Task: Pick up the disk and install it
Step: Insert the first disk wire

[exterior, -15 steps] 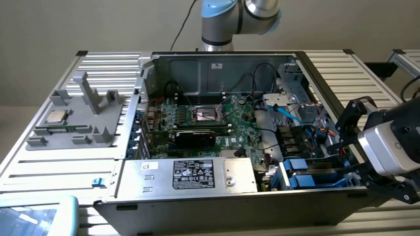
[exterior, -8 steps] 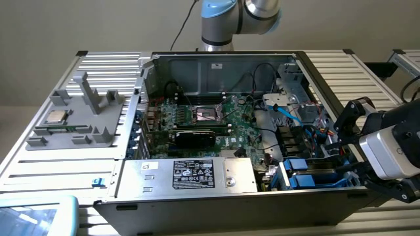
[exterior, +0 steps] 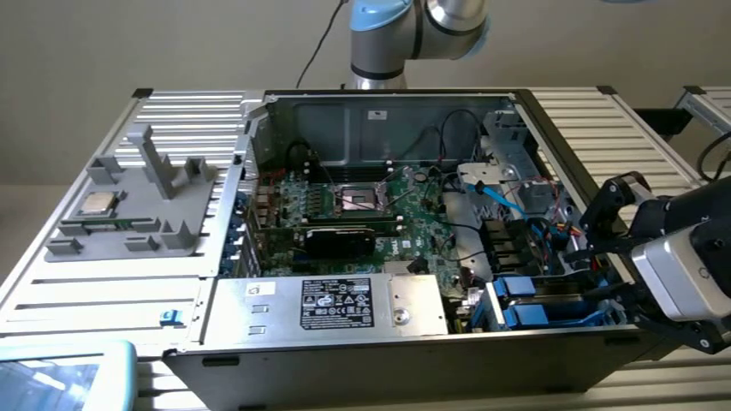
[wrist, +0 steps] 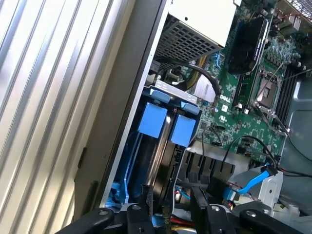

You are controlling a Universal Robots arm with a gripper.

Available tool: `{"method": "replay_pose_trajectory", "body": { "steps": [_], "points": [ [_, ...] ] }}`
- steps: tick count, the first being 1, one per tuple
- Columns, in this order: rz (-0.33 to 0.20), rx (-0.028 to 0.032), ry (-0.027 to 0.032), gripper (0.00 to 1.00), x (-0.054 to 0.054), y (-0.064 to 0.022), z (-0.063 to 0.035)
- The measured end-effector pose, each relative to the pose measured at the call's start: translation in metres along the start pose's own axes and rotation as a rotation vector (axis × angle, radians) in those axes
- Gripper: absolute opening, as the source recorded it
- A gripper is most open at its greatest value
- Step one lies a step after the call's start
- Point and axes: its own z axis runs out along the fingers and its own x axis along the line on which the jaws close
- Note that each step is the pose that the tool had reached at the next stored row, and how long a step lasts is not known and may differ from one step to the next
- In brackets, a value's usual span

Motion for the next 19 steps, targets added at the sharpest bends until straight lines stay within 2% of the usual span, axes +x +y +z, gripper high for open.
{"method": "replay_pose_trajectory", "body": {
  "steps": [6,7,14,19],
  "points": [
    [-0.032,-0.015,-0.008,0.42,0.002,-0.0036,0.0017],
    [-0.037,-0.0177,-0.0093,0.34,0.0022,-0.004,0.0017],
    [-0.067,-0.0371,-0.0176,0.34,0.004,-0.0086,0.0021],
    [-0.083,-0.0443,-0.023,0.34,0.005,-0.01,0.0029]
  ]
}}
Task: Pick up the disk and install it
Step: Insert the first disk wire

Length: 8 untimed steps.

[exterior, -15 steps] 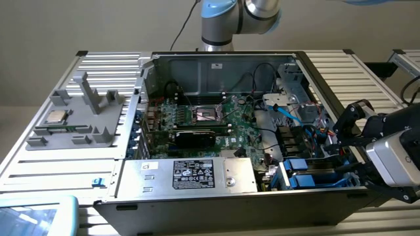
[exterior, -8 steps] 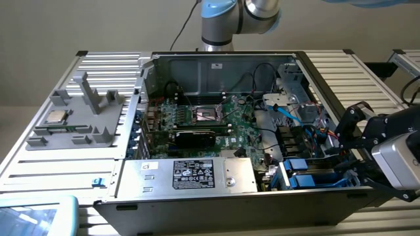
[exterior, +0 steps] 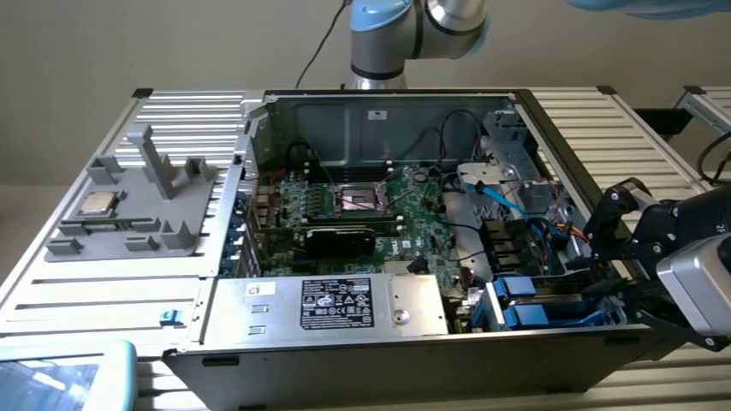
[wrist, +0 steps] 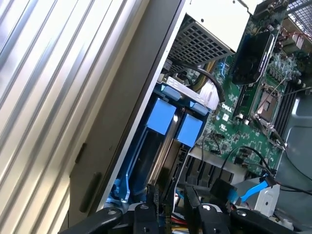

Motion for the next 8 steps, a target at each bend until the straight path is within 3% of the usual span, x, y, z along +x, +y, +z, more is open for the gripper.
{"method": "replay_pose_trajectory", "body": {
  "steps": [3,4,8],
  "points": [
    [-0.007,-0.0017,-0.0035,0.34,0.0002,-0.0001,0.0004],
    [-0.009,-0.0022,-0.0044,0.25,0.0003,0.0,0.0006],
    [-0.013,-0.0037,-0.0058,0.16,0.0005,0.0,0.0005]
  ]
}}
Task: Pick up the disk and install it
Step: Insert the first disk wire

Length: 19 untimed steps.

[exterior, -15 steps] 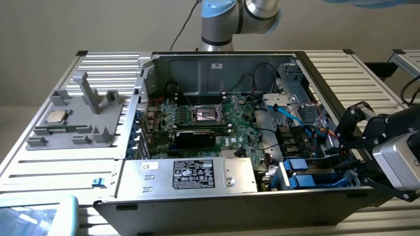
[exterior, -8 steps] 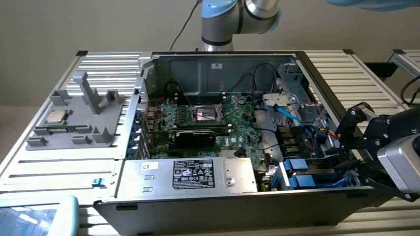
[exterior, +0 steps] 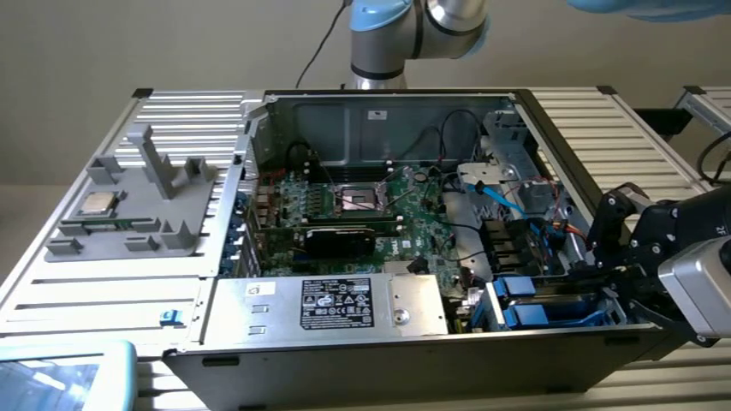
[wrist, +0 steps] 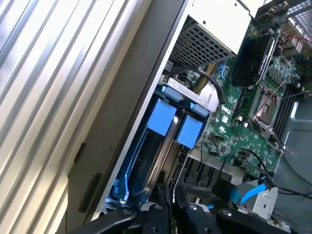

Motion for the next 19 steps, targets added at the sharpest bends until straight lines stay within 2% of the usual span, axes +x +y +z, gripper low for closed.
{"method": "replay_pose_trajectory", "body": {
  "steps": [3,4,8,10,15,16,19],
  "points": [
    [0.0,-0.0006,0.0005,0.16,0.0,0.0,-0.0003],
    [0.0,-0.0022,0.0043,0.16,-0.001,-0.0004,-0.0011],
    [0.003,-0.0125,0.0284,0.16,-0.009,-0.0025,-0.0084],
    [0.005,-0.0189,0.0452,0.16,-0.013,-0.0038,-0.0089],
    [0.013,-0.0412,0.1058,0.16,-0.021,-0.0071,-0.0071],
    [0.013,-0.0425,0.1139,0.16,-0.023,-0.0078,-0.007],
    [0.012,-0.0413,0.1367,0.16,-0.029,-0.0102,-0.0064]
  ]
}}
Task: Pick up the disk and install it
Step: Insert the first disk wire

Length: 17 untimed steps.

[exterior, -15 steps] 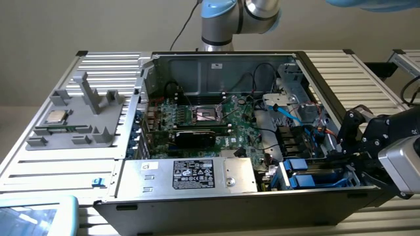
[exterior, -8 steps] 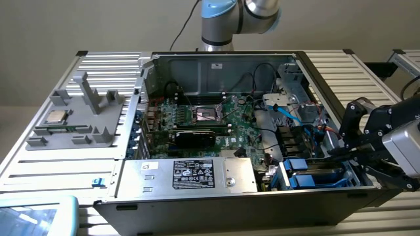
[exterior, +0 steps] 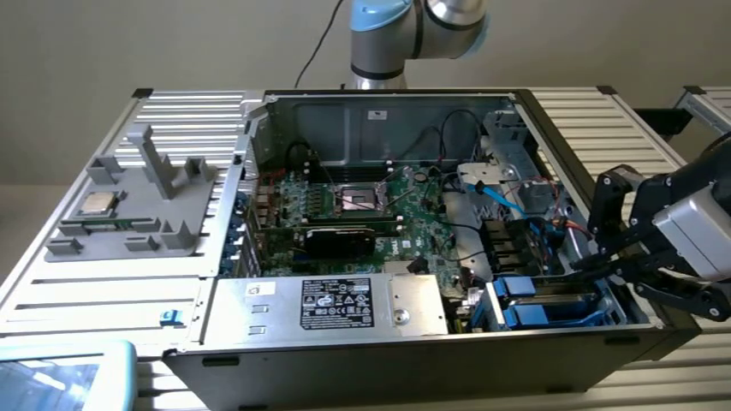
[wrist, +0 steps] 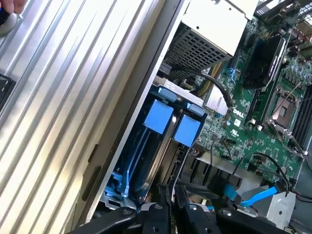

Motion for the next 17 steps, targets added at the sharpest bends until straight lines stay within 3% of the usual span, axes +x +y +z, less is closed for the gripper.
{"method": "replay_pose_trajectory", "body": {
  "steps": [8,11,14,17],
  "points": [
    [0.007,-0.0224,0.0795,0.16,-0.015,-0.0044,0.0017],
    [0.01,-0.0295,0.1054,0.16,-0.021,-0.0064,0.0021],
    [0.011,-0.0315,0.1287,0.16,-0.026,-0.0076,0.0025],
    [0.012,-0.0342,0.1569,0.16,-0.031,-0.0084,0.0033]
  ]
}}
